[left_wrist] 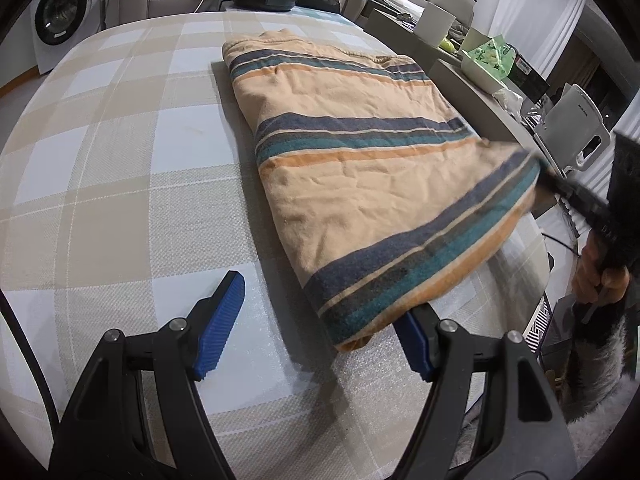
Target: Fold small clothes
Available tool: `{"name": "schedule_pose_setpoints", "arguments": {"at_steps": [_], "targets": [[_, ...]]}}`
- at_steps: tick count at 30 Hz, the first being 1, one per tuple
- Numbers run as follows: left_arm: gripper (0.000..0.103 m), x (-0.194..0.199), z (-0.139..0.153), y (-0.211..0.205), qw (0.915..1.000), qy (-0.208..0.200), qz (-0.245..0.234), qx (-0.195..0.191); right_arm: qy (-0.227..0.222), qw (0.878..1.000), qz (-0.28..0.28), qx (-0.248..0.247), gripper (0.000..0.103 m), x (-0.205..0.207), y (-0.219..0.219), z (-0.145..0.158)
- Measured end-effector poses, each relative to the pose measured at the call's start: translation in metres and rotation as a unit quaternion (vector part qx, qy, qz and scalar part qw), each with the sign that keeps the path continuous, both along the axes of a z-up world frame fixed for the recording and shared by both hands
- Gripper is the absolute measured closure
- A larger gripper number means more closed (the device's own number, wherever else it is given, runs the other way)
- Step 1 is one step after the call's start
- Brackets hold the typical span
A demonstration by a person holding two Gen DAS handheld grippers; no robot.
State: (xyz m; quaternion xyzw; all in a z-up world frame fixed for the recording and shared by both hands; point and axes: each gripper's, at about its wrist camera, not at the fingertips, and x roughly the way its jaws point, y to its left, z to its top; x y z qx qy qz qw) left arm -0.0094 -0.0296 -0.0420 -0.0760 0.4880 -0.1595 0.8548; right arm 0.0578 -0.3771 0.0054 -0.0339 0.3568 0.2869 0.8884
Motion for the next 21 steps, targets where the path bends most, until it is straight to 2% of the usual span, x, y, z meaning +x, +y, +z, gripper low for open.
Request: {"name": "schedule_pose_setpoints", "arguments": {"at_steps": [2,5,8,9,10,12,14,17,19,21], "targets": [[0.034,-0.001,0.0,0.001,1.0,0.002,-0.002,-0.008,0.042,0.999,0.001,-0.012,0.095,0.0,-0.006,-0.02],[0.034,-0.002,0.001,0.002,0.9999,0.003,-0.002,-0.01,0.073,0.997,-0.007,-0.014,0.091,-0.004,-0.017,-0.038],[0.034,-0.002,0.003,0.002,1.0,0.001,-0.002,-0.01,0.096,0.994,-0.005,0.053,0.076,-0.003,-0.031,-0.038],[0.034,-0.003,0.003,0.002,1.0,0.001,-0.002,-0.01,0.104,0.991,-0.003,0.086,0.063,0.001,-0.035,-0.036],[0.034,-0.003,0.003,0.002,0.9999,0.001,-0.002,-0.01,0.111,0.988,-0.005,0.111,0.057,0.006,-0.038,-0.036],[0.034,-0.003,0.003,0.002,0.9999,0.001,-0.001,-0.011,0.128,0.98,-0.005,0.154,0.057,0.018,-0.039,-0.036],[0.034,-0.003,0.003,0.002,0.9999,0.002,-0.001,-0.012,0.144,0.974,-0.017,0.176,0.057,0.035,-0.037,-0.037],[0.034,-0.004,0.004,0.002,0.9999,0.003,-0.001,-0.012,0.187,0.96,-0.043,0.205,0.065,0.062,-0.034,-0.049],[0.034,-0.004,0.004,0.002,0.9999,0.003,0.0,-0.012,0.206,0.959,-0.06,0.183,0.092,0.077,-0.028,-0.054],[0.034,-0.005,0.005,0.001,0.9999,0.002,-0.001,-0.011,0.191,0.965,-0.063,0.168,0.096,0.08,-0.021,-0.048]]}}
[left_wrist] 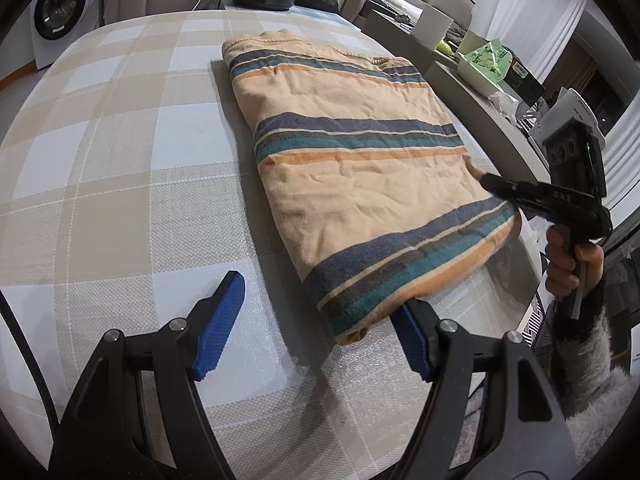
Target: Fold small clothes
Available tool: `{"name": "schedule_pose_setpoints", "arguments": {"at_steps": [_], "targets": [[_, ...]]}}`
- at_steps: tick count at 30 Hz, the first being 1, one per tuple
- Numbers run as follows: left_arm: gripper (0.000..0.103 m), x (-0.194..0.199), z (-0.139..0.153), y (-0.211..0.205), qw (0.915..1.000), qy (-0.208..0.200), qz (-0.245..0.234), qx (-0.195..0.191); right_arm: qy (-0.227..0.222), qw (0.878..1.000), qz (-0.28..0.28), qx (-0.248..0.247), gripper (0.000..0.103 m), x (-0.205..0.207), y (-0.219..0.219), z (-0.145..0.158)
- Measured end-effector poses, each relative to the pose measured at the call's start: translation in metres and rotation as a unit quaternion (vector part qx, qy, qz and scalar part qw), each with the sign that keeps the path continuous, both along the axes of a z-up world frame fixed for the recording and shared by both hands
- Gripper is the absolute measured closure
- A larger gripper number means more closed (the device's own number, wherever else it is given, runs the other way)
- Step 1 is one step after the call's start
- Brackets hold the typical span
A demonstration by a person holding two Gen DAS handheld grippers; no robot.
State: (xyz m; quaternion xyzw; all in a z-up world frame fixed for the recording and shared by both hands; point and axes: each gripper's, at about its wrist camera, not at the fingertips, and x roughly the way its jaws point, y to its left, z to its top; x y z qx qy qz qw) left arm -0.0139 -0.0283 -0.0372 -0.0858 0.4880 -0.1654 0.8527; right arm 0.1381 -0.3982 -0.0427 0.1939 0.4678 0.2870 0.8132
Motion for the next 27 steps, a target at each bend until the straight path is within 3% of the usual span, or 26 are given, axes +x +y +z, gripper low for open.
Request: {"name": "schedule_pose_setpoints", "arguments": {"at_steps": [5,8,12,18,24,26,27], "targets": [[0.034,-0.001,-0.001,-0.001,0.9999,0.005,-0.013,-0.008,-0.082,0.996,-0.009,-0.021,0.097,-0.007,0.006,0.033],[0.034,-0.005,-0.001,0.001,0.999,0.012,-0.031,-0.031,-0.115,0.986,-0.042,-0.115,0.097,-0.01,0.009,0.031],[0.034,-0.012,0.006,0.012,0.9968,0.013,-0.042,-0.067,-0.037,0.998,-0.035,-0.042,0.091,-0.012,-0.014,0.011],[0.034,-0.006,0.02,0.028,0.9954,-0.009,-0.007,-0.096,-0.038,0.998,-0.012,0.045,0.07,-0.047,-0.037,0.011],[0.034,0.01,-0.002,0.004,0.9998,0.002,0.004,-0.02,-0.03,0.999,0.027,0.026,0.068,-0.043,-0.009,0.003],[0.034,0.006,-0.003,-0.004,0.9998,-0.016,-0.007,0.004,-0.034,0.999,0.035,0.003,0.077,-0.037,0.003,0.002],[0.034,0.005,-0.004,-0.006,0.9998,-0.013,-0.013,0.011,-0.041,0.998,0.04,-0.011,0.088,-0.036,0.009,0.004]]}}
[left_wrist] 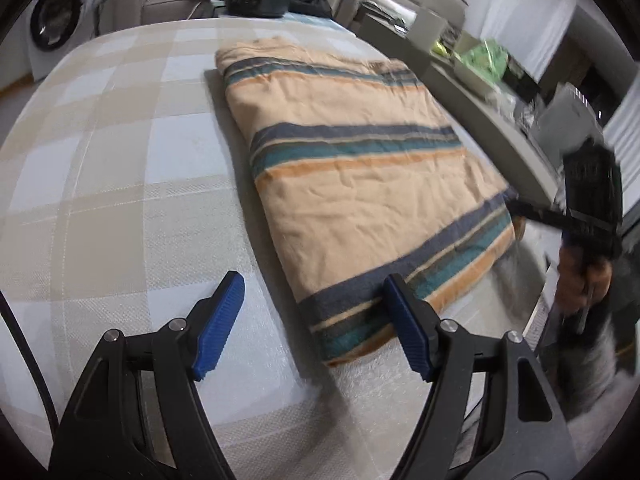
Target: Fold small clothes
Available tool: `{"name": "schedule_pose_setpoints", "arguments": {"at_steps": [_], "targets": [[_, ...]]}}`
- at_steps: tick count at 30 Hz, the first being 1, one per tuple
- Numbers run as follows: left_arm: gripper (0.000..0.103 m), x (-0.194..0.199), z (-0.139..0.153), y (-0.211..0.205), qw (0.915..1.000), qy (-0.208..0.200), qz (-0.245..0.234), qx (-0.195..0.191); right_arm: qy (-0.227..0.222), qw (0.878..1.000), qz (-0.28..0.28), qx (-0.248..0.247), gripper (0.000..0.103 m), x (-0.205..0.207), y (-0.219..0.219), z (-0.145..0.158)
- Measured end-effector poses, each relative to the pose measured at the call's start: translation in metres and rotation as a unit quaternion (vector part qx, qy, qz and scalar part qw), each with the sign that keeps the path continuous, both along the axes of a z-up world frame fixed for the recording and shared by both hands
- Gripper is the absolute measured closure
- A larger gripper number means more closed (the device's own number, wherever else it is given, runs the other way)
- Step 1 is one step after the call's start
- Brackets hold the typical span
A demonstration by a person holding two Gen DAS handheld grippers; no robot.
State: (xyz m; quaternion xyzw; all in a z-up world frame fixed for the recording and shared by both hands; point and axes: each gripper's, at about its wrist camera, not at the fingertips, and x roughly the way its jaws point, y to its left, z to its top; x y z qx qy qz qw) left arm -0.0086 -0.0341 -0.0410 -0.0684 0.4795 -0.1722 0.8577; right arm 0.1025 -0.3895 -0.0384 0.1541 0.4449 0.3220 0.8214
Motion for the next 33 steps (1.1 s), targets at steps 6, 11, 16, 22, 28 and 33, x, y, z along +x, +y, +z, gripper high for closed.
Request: {"name": "schedule_pose_setpoints", "arguments": {"at_steps": [6,11,16,22,28,33], "targets": [[0.033,-0.001,-0.001,-0.002,1.0,-0.004,-0.006,0.005,-0.07,0.997,0.003,-0.04,0.092,0.005,0.016,0.031],[0.032,-0.004,-0.001,-0.003,0.9999,-0.005,-0.006,0.006,-0.05,0.995,-0.014,-0.086,0.089,0.011,0.009,0.015],[0.032,-0.003,0.0,0.0,1.0,0.0,-0.005,-0.001,-0.028,0.999,-0.021,-0.031,0.075,-0.003,-0.016,0.01],[0.032,-0.003,0.0,0.001,1.0,0.001,-0.005,-0.005,-0.028,0.997,0.028,-0.06,0.066,-0.022,-0.015,0.0],[0.032,-0.004,0.0,0.001,1.0,0.003,-0.005,-0.006,-0.089,0.987,0.034,-0.129,0.095,-0.019,0.005,0.008],[0.032,-0.004,0.0,0.002,1.0,0.003,-0.006,-0.007,-0.08,0.978,0.009,-0.195,0.093,-0.008,0.01,-0.001]]}}
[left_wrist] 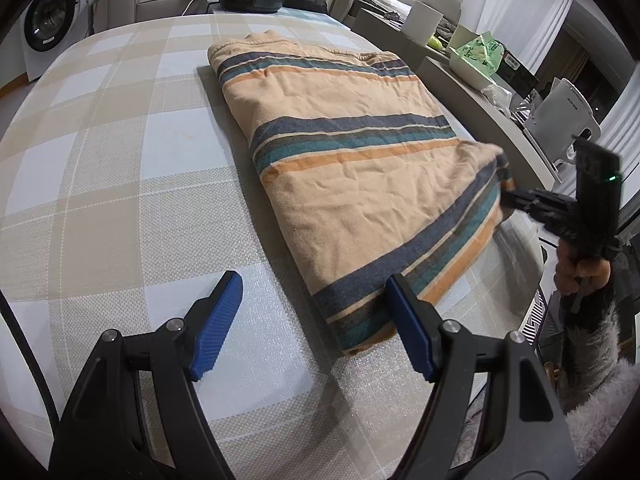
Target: Fold small clothes
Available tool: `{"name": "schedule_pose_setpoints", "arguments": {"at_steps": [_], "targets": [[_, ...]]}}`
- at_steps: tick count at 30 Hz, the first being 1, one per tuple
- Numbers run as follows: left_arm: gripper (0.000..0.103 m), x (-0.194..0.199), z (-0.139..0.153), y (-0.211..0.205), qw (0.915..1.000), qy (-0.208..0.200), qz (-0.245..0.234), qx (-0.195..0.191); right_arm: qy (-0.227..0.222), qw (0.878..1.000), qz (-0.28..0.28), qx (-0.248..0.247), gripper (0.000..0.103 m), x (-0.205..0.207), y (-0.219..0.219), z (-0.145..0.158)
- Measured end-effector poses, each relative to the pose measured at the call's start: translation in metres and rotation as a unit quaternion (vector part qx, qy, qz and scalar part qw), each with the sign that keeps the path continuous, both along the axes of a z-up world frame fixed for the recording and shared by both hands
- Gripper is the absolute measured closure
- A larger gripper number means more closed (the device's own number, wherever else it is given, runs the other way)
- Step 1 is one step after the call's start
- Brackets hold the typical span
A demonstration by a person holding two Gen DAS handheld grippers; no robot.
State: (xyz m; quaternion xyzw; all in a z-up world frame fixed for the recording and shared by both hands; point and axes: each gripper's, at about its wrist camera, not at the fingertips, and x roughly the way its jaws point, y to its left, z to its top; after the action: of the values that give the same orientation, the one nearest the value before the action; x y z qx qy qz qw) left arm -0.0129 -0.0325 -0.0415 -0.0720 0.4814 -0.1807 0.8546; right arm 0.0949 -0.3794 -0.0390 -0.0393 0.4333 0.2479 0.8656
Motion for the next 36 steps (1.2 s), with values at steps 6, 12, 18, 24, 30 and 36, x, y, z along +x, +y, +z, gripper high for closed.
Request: {"name": "schedule_pose_setpoints", "arguments": {"at_steps": [6,12,18,24,30,36], "targets": [[0.032,-0.001,0.013,0.002,0.9998,-0.007,0.004,-0.017,-0.022,0.997,-0.05,0.061,0.071,-0.012,-0.022,0.023],[0.032,0.009,0.035,-0.035,0.9983,-0.037,-0.036,-0.026,-0.019,0.995,-0.069,0.069,0.069,0.004,-0.002,0.032],[0.032,0.017,0.031,-0.078,0.9959,-0.029,-0.077,-0.039,0.018,0.985,-0.108,0.135,0.069,-0.015,-0.021,0.03],[0.032,0.008,0.024,-0.11,0.9913,-0.027,-0.12,-0.046,0.083,0.968,-0.086,0.219,0.069,-0.026,-0.019,0.015],[0.032,0.007,0.009,-0.12,0.9914,-0.017,-0.128,-0.023,0.151,0.94,-0.131,0.277,0.069,-0.004,-0.018,-0.009],[0.044,0.006,0.005,-0.115,0.9916,-0.022,-0.127,-0.017,0.166,0.922,-0.189,0.294,0.095,0.001,-0.024,-0.016]]}}
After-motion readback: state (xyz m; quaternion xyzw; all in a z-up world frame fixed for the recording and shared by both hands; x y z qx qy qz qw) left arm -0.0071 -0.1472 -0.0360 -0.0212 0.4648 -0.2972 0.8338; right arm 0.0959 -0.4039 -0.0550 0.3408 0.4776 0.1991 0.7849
